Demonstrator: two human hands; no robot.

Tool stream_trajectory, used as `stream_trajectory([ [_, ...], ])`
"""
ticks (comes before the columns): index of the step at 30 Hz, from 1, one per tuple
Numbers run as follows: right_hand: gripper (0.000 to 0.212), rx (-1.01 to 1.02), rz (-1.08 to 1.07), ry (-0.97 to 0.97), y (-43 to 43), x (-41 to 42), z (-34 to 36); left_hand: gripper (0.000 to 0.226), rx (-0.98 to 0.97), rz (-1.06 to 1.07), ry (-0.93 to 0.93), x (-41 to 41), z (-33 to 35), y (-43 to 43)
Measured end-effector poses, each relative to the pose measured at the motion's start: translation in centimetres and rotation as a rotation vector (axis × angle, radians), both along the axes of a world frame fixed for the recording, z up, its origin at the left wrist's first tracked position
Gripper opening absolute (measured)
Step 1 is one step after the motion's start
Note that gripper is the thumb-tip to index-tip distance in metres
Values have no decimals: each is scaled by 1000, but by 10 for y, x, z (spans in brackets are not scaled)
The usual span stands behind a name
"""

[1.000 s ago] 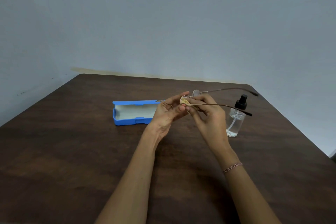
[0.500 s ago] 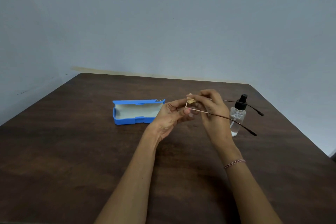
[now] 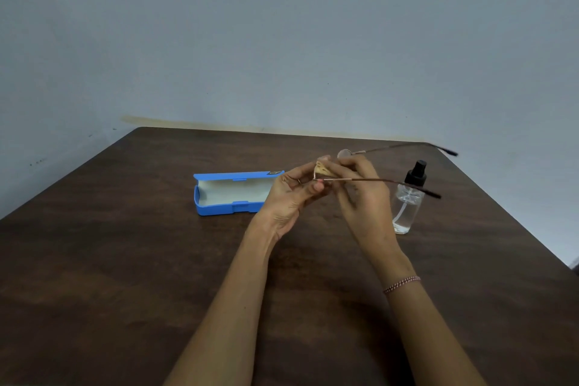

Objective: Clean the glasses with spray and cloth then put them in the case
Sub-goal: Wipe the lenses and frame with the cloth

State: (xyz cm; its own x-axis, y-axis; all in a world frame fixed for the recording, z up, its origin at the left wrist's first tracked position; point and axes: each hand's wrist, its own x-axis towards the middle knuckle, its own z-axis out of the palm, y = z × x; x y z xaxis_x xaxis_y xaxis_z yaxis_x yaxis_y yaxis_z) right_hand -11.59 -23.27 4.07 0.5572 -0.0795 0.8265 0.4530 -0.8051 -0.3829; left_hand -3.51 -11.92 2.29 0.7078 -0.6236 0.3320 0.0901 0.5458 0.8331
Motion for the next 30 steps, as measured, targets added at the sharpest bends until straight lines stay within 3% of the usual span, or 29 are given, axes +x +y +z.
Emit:
stream_trajectory([
  [4,24,-15,92,23,0,0,0,62,-66,46,12,4,2,7],
  [10,33,70,-92,-60,-6,-2,-1,60,-14,8,-25,-3,2,-1],
  [15,24,53,100,17,-3,-3,1,61,-49,43,-2,2,4,7],
  [22,32,42,-88,-36,-6,-1,-2,61,4,22,-41,-1,3,4],
  [28,29,129,156,26,5,-4,1,63,-16,73,-19,2,4,8],
  [30,24,85,135,25,0,-4,1,63,-43,76,-5,2,5,9],
])
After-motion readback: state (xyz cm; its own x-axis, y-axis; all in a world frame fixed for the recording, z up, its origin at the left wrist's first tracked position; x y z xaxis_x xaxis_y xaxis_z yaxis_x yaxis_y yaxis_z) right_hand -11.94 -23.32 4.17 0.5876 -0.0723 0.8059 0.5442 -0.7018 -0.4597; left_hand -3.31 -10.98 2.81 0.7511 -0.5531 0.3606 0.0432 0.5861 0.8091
